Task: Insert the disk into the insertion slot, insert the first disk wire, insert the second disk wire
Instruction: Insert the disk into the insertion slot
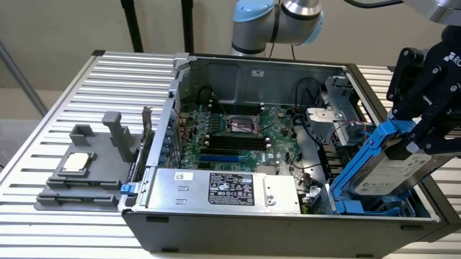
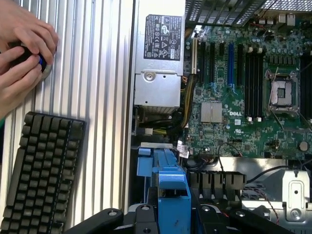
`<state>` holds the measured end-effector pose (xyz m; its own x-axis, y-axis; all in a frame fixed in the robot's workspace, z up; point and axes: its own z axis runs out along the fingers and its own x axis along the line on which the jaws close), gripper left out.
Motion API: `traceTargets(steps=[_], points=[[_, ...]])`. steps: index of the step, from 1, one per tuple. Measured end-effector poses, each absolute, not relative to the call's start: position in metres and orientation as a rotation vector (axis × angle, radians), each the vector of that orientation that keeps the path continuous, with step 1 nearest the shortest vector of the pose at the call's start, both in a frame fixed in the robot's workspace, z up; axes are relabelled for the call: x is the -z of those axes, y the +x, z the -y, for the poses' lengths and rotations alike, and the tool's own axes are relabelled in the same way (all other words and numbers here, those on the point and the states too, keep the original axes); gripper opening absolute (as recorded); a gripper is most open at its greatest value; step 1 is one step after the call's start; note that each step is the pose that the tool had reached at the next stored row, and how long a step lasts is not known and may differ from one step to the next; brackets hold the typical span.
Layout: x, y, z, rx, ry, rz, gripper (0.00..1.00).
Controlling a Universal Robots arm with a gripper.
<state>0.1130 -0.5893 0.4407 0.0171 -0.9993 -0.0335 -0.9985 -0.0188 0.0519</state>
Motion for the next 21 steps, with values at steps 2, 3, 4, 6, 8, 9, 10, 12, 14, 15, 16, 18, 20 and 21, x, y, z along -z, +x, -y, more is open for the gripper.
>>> traceTargets(steps=[2,3,4,6,8,9,10,12,14,15,16,18,20,21], points=[[-0.4402,0.1130,0.5893,0.097,2.233,2.191,0.33],[-0.4399,0.1130,0.5893,0.099,2.234,2.191,0.33],[-0.4399,0.1130,0.5892,0.100,2.235,2.191,0.33],[-0.4396,0.1130,0.5892,0.103,2.237,2.192,0.33],[-0.4394,0.1130,0.5892,0.105,2.239,2.192,0.33],[-0.4392,0.1130,0.5892,0.106,2.239,2.192,0.33],[-0.4391,0.1130,0.5892,0.106,2.240,2.192,0.33],[-0.4385,0.1130,0.5892,0.108,2.241,2.191,0.33],[-0.4376,0.1130,0.5892,0.109,2.242,2.191,0.33],[-0.4372,0.1130,0.5892,0.109,2.243,2.191,0.33],[-0.4366,0.1130,0.5892,0.110,2.244,2.191,0.33],[-0.4353,0.1130,0.5892,0.110,2.244,2.191,0.33],[-0.4338,0.1130,0.5892,0.111,2.245,2.190,0.33],[-0.4331,0.1130,0.5892,0.111,2.246,2.190,0.33]])
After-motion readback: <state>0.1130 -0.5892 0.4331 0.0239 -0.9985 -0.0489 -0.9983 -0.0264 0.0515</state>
